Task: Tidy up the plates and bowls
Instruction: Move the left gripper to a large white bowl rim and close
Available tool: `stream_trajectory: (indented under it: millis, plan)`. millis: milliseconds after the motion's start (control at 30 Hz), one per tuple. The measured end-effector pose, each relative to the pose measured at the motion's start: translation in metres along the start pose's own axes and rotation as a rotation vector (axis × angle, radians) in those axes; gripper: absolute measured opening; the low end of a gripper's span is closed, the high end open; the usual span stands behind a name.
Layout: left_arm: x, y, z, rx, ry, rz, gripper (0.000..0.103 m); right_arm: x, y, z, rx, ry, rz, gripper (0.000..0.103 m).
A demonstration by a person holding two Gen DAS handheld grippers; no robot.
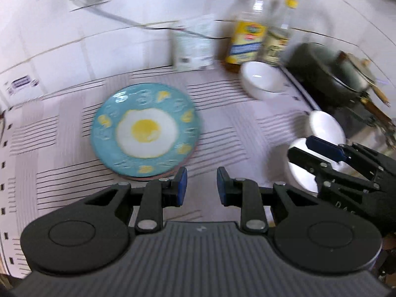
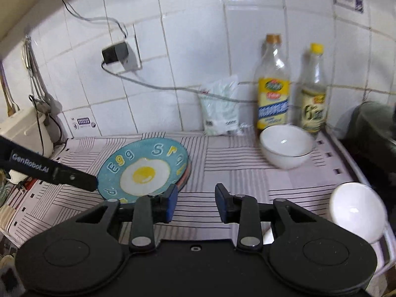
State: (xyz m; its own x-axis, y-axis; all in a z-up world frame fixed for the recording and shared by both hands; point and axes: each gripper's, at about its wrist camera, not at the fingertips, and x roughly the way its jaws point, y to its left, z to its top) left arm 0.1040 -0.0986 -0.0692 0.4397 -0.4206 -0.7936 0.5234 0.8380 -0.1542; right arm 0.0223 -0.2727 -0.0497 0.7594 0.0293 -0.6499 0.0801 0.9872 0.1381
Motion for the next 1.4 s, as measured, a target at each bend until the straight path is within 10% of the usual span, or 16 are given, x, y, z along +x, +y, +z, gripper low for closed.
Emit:
stream_trajectory:
  millis: [733,1400]
  plan:
    - [0.072,-0.118,-0.008,0.128,0.074,-0.116,0.056,-0.057,-0.088,-0.073,0.073,-0.019,-0.094,0.089]
    - [0.174,-0.130,-0.016,0.046,0.235,-0.137,0.060,0.022,-0.099,-0.126,0.073,-0.006,-0.110,0.094]
